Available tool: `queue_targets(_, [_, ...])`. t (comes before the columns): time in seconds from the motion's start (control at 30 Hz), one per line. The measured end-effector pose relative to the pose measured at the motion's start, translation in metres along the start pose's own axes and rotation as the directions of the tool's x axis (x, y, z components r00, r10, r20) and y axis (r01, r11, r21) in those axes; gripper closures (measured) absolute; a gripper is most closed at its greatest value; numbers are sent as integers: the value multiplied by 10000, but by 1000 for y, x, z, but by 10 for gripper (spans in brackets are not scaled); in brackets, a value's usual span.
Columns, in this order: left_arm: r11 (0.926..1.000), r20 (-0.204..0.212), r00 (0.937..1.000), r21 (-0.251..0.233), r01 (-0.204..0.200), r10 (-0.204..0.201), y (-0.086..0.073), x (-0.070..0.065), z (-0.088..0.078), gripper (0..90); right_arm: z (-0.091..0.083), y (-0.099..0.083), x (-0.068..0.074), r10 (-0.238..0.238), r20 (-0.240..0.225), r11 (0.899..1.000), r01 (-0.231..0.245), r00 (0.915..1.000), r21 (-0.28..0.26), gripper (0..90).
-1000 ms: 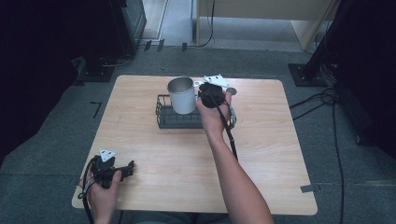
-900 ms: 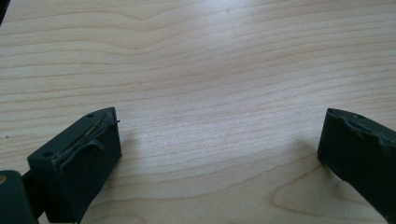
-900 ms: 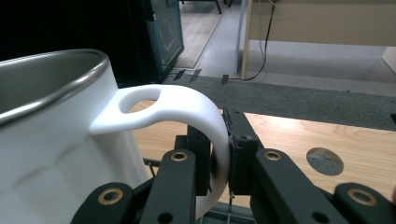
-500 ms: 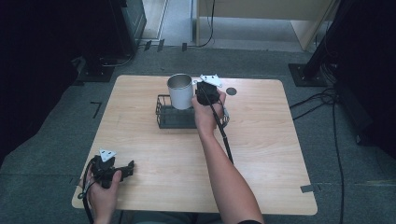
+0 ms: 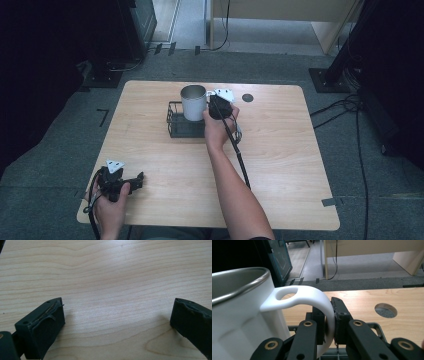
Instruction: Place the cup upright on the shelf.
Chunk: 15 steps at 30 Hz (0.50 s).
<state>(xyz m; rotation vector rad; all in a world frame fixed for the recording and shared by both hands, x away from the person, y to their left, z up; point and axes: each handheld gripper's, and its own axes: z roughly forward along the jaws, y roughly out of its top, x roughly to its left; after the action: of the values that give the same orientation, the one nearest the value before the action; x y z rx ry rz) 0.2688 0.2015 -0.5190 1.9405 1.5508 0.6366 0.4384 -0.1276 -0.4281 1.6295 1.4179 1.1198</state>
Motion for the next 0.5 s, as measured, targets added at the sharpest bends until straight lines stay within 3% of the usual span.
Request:
queue_targets(0.2, [10000,-3,10000,2,-2,2,0,0,0,0,0,-4,-1,98,112,9999,-97,9999,-114,831])
queue_targets(0.5, [10000,1,10000,2,4,-4,0,0,0,0,-2,-17,2,-508,174,9983,512,9986,-270,830])
